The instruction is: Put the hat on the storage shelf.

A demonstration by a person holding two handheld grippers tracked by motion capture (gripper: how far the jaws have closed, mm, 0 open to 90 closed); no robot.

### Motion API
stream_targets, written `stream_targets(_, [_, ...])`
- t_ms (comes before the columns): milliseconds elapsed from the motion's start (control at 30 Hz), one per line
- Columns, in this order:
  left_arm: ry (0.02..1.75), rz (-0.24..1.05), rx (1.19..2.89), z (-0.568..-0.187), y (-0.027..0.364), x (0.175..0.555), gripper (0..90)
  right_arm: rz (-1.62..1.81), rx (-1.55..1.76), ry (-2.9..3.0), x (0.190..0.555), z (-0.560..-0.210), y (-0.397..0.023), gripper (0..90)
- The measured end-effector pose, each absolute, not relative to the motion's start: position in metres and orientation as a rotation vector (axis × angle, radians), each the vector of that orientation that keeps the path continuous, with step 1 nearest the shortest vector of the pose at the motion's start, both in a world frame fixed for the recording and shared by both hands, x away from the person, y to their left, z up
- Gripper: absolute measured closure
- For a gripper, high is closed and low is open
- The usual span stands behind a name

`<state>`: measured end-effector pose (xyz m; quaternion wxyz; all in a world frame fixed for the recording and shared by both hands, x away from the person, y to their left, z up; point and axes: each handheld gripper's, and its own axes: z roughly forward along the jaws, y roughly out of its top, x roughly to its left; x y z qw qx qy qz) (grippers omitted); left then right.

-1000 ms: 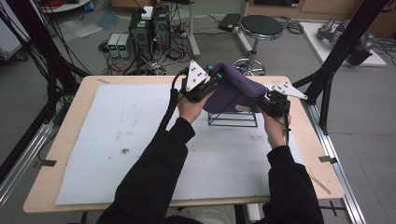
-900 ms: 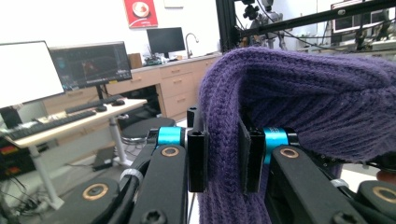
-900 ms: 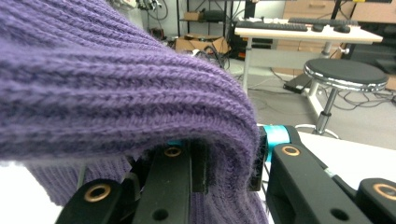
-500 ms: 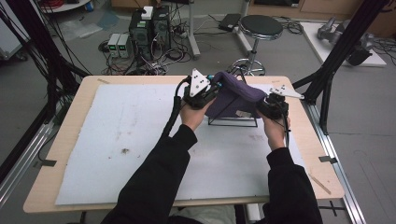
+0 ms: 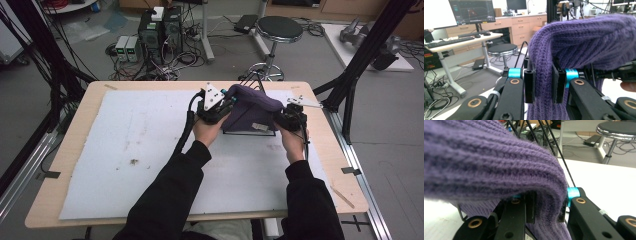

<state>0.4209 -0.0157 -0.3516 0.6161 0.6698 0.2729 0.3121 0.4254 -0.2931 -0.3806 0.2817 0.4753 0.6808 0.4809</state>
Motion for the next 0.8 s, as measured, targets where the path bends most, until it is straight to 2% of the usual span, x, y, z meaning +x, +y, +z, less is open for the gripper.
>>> stream_targets(633, [0.645,0.729,1.555,-0.3606,-0.0189,0.4205,74.7,1.276,1.281,1.822,0.4258,-0.3851,-0.2959,74.7])
stream_targets(800, [0.651,0.722,1.551,-0.3609,-0.0190,0.4210,70.1,1.298,1.302,1.793,0.4247,-0.3838,-0.2986,62.8])
